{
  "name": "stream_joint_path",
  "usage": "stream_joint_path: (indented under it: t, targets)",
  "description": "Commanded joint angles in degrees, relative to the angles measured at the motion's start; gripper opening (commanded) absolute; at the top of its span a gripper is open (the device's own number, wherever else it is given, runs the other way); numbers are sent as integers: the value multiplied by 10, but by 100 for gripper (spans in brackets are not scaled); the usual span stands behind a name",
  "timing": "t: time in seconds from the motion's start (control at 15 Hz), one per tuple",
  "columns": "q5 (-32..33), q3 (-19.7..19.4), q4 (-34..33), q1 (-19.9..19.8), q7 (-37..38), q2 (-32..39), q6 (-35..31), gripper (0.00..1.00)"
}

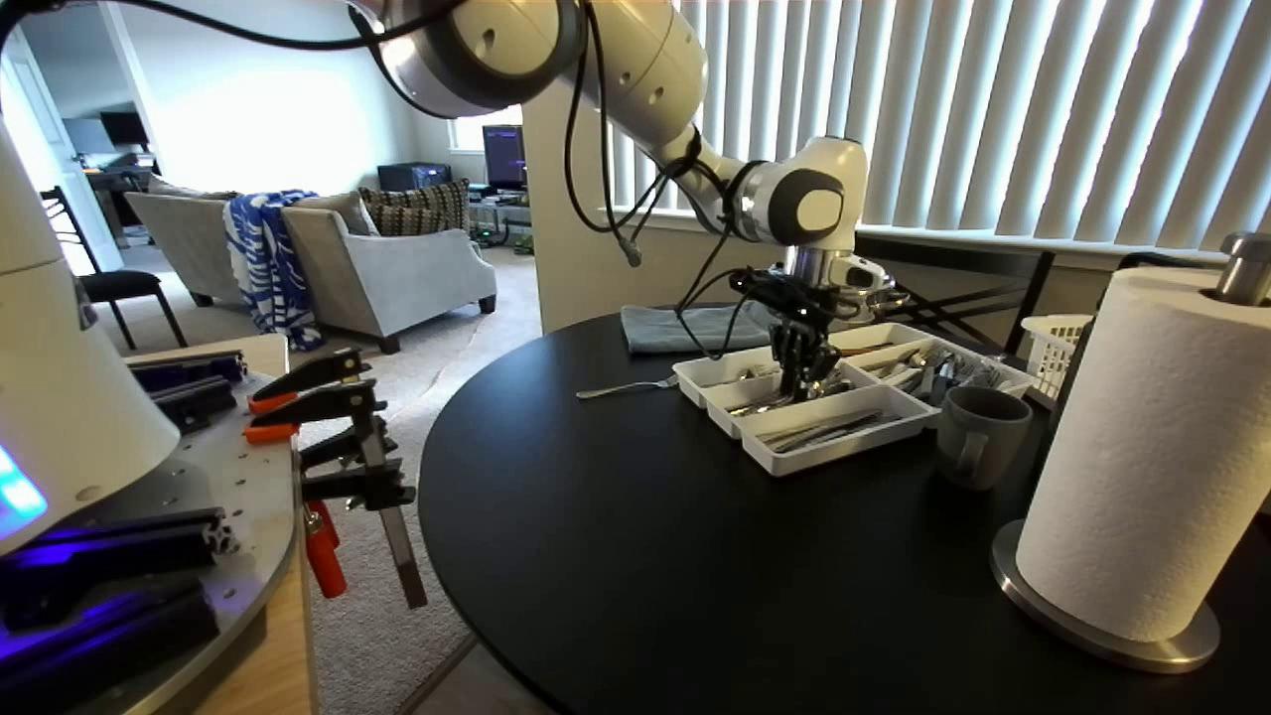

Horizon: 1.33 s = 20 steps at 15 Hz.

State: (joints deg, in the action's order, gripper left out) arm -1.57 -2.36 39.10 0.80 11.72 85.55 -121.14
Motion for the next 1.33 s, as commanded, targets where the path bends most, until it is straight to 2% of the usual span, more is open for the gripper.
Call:
stream_joint_path:
  t: [0.0,0.4,0.47,0.6,1.0,1.13,1.2,1.27]
  targets:
    - [29,-15,11,18,-7,0,-49,1]
    - [57,-34,21,27,-1,0,-58,0]
    - [57,-31,24,24,-8,0,-57,26]
    - [56,-25,30,20,-26,0,-61,32]
    - [55,0,41,7,-139,0,-69,71]
    - [53,7,43,4,-168,0,-67,77]
    - [49,14,44,-1,-182,0,-72,27]
    - [47,17,44,-3,-191,0,-73,28]
